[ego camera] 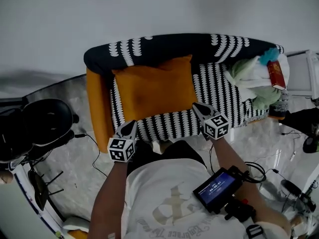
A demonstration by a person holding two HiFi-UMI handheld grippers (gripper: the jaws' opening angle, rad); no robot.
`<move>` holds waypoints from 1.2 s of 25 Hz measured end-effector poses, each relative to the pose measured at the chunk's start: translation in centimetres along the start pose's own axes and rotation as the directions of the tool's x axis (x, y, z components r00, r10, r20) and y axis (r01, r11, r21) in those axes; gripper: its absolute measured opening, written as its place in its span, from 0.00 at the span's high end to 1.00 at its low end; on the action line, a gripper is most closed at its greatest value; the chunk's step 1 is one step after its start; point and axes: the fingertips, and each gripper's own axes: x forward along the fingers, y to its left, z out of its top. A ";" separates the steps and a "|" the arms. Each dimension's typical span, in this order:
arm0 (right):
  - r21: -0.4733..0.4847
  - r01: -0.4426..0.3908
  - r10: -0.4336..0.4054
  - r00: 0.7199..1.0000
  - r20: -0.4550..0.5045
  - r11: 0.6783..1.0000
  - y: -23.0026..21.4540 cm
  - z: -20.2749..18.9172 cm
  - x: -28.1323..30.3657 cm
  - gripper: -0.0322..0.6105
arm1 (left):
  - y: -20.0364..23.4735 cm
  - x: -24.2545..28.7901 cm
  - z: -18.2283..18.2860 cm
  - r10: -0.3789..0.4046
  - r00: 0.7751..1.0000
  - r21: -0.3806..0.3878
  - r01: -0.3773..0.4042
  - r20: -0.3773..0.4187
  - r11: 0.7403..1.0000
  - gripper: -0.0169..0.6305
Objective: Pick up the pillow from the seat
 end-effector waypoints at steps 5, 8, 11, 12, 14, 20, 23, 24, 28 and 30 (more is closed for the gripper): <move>0.008 0.014 -0.014 0.999 -0.038 1.000 -1.3 -2.0 1.6 0.93 | 2.3 1.8 -3.1 0.040 0.999 -0.055 -0.042 -0.027 0.998 0.96; 0.013 0.003 -0.002 0.997 -0.073 1.000 -1.4 -3.6 3.2 0.93 | 3.0 2.9 -4.4 0.043 0.999 -0.090 -0.046 -0.034 0.995 0.96; 0.020 -0.012 0.015 0.994 -0.108 1.000 -1.7 -5.3 4.7 0.93 | 2.8 4.0 -6.3 0.043 0.998 -0.123 -0.050 -0.055 0.991 0.96; 0.021 -0.015 0.017 0.993 -0.117 1.000 -1.8 -5.7 5.1 0.93 | 2.8 4.4 -6.9 0.044 0.997 -0.132 -0.052 -0.061 0.990 0.96; 0.018 -0.018 0.020 0.991 -0.134 1.000 -2.2 -6.4 6.0 0.93 | 2.8 5.1 -8.0 0.045 0.996 -0.154 -0.056 -0.072 0.987 0.96; 0.025 -0.012 0.015 0.990 -0.143 1.000 -4.2 -7.4 7.8 0.93 | 4.1 7.3 -10.5 0.058 0.994 -0.212 -0.077 -0.095 0.974 0.96; 0.043 0.006 0.000 0.992 -0.128 0.999 -5.3 -7.1 8.8 0.93 | 5.8 8.0 -10.7 0.081 0.992 -0.242 -0.102 -0.093 0.965 0.96; 0.044 0.013 -0.007 0.992 -0.128 0.999 -5.6 -7.0 9.1 0.93 | 6.3 8.2 -10.8 0.087 0.992 -0.258 -0.108 -0.090 0.960 0.96; 0.041 0.035 -0.029 0.990 -0.138 0.999 -7.1 -6.9 10.1 0.91 | 7.8 9.8 -11.1 0.095 0.991 -0.317 -0.119 -0.090 0.941 0.88; 0.051 0.048 -0.040 0.987 -0.155 0.998 -8.0 -7.2 10.5 0.71 | 8.0 11.0 -11.5 0.096 0.989 -0.310 -0.126 -0.110 0.942 0.79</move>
